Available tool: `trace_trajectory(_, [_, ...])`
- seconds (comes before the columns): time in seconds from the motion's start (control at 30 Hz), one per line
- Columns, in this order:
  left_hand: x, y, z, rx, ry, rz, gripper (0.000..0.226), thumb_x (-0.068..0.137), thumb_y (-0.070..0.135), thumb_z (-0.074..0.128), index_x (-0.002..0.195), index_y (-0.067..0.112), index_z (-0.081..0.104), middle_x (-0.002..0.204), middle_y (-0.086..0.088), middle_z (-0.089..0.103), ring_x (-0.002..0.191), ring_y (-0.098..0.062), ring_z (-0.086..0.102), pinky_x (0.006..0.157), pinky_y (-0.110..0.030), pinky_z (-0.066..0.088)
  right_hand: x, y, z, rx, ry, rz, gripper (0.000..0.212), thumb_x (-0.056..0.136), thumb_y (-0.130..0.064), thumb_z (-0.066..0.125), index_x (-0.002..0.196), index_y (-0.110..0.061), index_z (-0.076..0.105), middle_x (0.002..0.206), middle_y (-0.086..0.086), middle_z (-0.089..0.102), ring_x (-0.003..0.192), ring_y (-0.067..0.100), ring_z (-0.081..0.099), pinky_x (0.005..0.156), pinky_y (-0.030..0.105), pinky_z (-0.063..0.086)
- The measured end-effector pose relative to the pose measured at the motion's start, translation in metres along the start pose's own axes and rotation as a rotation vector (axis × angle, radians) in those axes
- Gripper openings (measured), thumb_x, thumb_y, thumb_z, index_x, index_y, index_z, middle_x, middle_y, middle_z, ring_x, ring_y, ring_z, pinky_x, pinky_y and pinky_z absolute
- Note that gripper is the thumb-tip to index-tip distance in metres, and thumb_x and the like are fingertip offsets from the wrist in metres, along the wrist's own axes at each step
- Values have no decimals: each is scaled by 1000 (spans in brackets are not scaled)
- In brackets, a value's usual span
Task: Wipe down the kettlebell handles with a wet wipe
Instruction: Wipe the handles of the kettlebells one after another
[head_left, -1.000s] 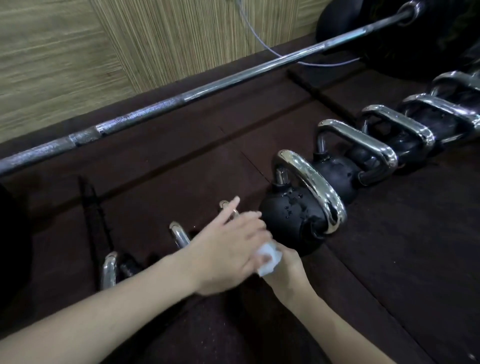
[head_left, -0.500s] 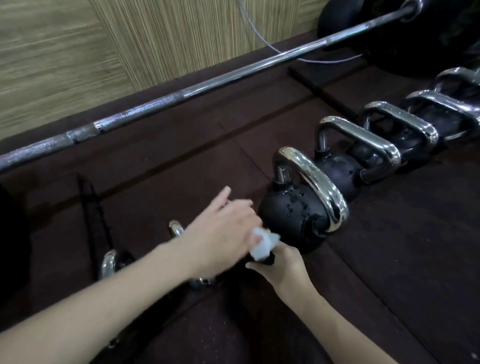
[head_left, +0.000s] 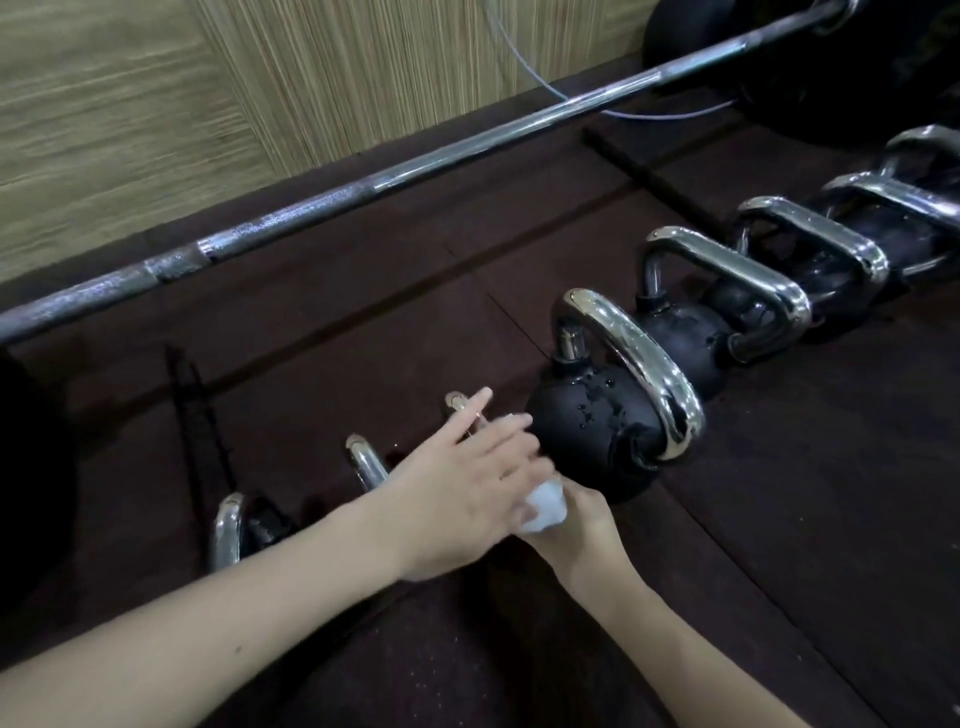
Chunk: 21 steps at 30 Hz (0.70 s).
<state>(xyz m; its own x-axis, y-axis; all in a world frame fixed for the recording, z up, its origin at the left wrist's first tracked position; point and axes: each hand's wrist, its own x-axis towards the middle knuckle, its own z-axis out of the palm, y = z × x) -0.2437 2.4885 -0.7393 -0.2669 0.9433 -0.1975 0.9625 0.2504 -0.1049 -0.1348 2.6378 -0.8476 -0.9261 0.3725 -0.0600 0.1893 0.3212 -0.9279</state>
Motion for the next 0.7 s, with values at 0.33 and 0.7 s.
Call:
trace_trajectory(0.33, [17, -26, -13, -175, -68, -236, 55, 105, 36, 12, 129, 18, 59, 140, -3, 51, 156, -36, 21, 123, -60, 20, 12, 2, 3, -157, 6, 86, 63, 75, -17, 89, 133, -25, 65, 121, -30, 66, 116, -19, 55, 99, 2, 38])
trace_trajectory(0.7, [12, -37, -13, -350, -37, -301, 51, 102, 49, 7, 109, 29, 53, 122, 9, 53, 138, -18, 42, 126, -51, 16, 8, -10, 2, -182, -4, 1, 78, 70, -13, 93, 141, -19, 60, 138, -13, 62, 127, -9, 52, 108, 7, 37])
